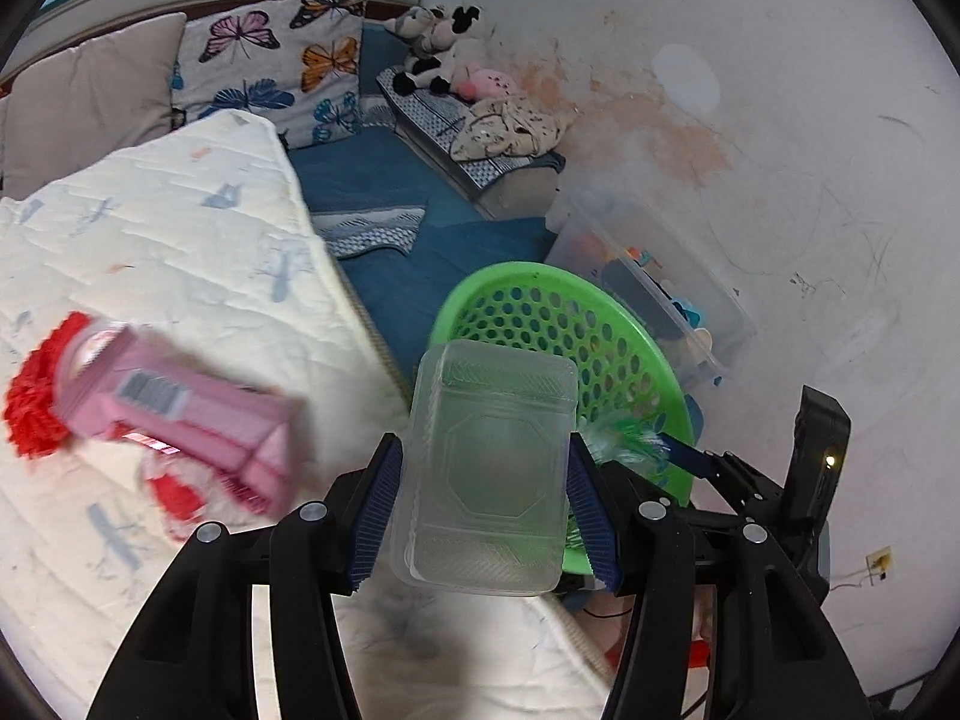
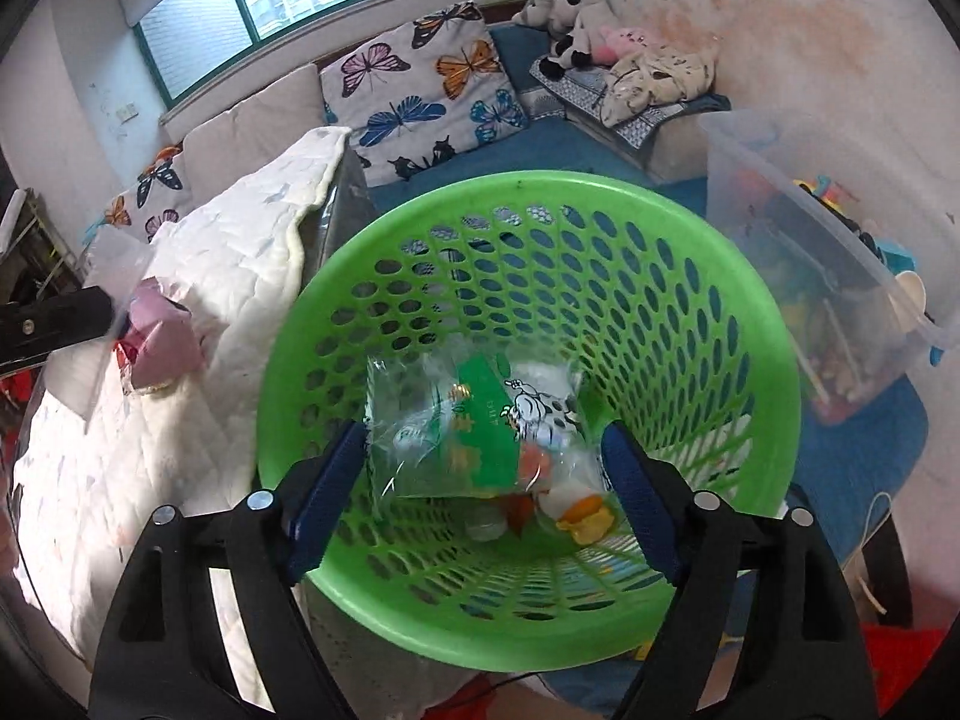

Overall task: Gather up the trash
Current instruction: 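Carry the box and candy wrapper over the green basket and release both, then move both tools back over the table toward the pink package and yarn, then grasp the pink snack package with the right tool while the left tool grasps the red-white wrapper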

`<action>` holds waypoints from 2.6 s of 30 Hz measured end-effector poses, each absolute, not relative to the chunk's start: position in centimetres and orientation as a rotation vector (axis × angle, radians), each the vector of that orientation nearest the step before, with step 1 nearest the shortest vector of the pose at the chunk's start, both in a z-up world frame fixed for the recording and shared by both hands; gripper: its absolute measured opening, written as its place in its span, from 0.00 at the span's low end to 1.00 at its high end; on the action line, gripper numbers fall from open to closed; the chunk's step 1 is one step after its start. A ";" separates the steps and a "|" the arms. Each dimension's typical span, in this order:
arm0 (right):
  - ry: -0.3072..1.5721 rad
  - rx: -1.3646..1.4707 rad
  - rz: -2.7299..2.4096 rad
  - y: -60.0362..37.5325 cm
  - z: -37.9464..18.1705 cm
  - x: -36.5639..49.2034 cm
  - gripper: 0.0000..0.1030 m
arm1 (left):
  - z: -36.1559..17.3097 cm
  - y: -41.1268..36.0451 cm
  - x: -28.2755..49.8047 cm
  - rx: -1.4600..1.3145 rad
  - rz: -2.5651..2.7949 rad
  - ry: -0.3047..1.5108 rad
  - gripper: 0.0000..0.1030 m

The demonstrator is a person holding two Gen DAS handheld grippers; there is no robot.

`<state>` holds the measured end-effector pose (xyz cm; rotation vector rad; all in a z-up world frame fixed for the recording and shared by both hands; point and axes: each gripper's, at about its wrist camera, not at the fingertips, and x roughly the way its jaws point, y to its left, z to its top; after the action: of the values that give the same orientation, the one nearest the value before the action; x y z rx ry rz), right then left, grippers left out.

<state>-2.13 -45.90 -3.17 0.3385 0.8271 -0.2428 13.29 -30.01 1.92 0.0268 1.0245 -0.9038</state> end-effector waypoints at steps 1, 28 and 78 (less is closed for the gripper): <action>0.825 0.338 -0.245 -46.2 -3.1 -2.2 0.82 | 1.8 -30.5 13.3 0.026 -0.909 1.031 0.51; 0.742 0.367 -0.290 -48.8 -0.6 -6.8 0.86 | -1.2 -36.1 13.4 0.033 -0.953 1.110 0.66; 0.919 0.379 0.425 -33.2 -1.9 16.2 0.52 | -1.4 -16.1 17.2 -0.024 -0.644 1.018 0.66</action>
<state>16.16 -33.22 -1.86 0.3794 0.9190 0.4252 17.21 -16.14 -1.41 -0.0238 1.0181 -0.6438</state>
